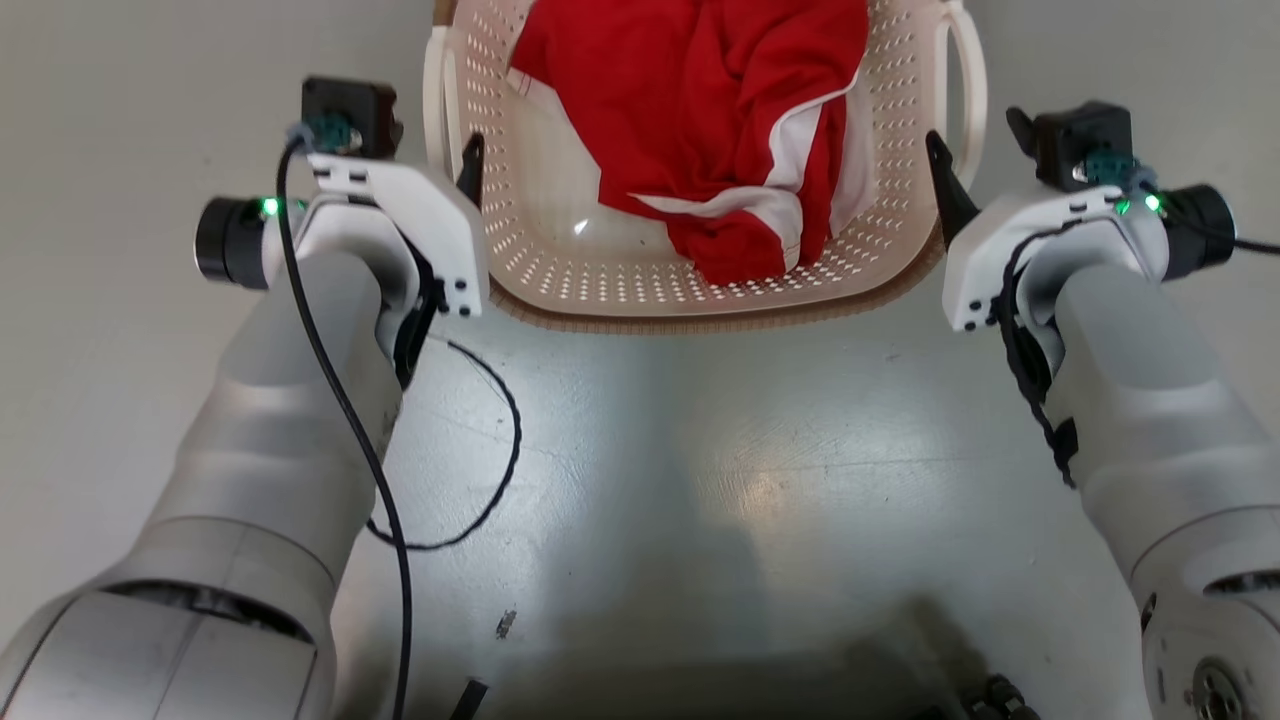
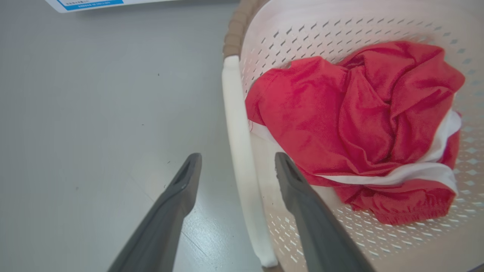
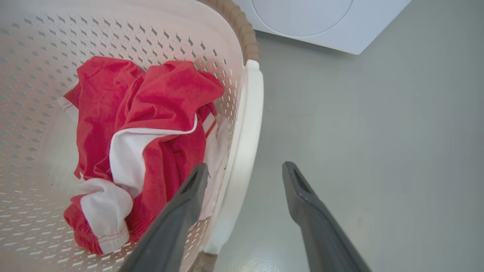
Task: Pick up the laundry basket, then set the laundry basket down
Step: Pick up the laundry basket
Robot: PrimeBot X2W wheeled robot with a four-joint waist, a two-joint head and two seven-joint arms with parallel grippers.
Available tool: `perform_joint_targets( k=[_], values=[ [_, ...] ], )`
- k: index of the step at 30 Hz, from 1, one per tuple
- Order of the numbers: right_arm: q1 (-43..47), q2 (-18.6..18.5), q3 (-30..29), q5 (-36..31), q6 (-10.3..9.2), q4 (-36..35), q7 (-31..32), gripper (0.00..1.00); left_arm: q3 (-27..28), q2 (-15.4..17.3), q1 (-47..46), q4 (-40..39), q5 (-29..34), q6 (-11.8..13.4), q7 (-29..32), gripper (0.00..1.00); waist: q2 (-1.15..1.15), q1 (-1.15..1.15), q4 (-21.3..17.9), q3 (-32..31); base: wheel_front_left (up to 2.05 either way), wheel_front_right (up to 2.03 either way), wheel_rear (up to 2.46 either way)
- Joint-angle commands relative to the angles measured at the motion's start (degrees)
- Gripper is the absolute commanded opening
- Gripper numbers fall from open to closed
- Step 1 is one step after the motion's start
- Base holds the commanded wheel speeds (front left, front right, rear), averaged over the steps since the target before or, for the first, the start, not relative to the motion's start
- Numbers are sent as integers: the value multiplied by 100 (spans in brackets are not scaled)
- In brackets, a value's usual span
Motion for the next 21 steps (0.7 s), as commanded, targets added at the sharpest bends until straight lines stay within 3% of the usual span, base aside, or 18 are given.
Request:
perform_joint_targets(
  k=[1, 11, 20, 21],
  values=[
    [-2, 71, 139, 73, 35, -15, 48, 100, 30, 139, -88, -43, -101, 81, 3, 100, 0, 0, 23, 108, 0, 0, 0],
    [-540, 71, 352, 501, 35, 56, 750, 100, -364, 139, -510, -40, -328, 183, 461, 100, 0, 0, 77, 462, 0, 0, 0],
    [-697, 71, 197, 601, 35, 71, 1231, 100, -630, 139, -667, -68, -539, 284, 640, 100, 0, 0, 74, 559, 0, 0, 0],
    [-702, 71, 172, 604, 35, 72, 1268, 100, -661, 139, -675, -67, -567, 296, 680, 95, 0, 0, 76, 564, 0, 0, 0]
  ],
)
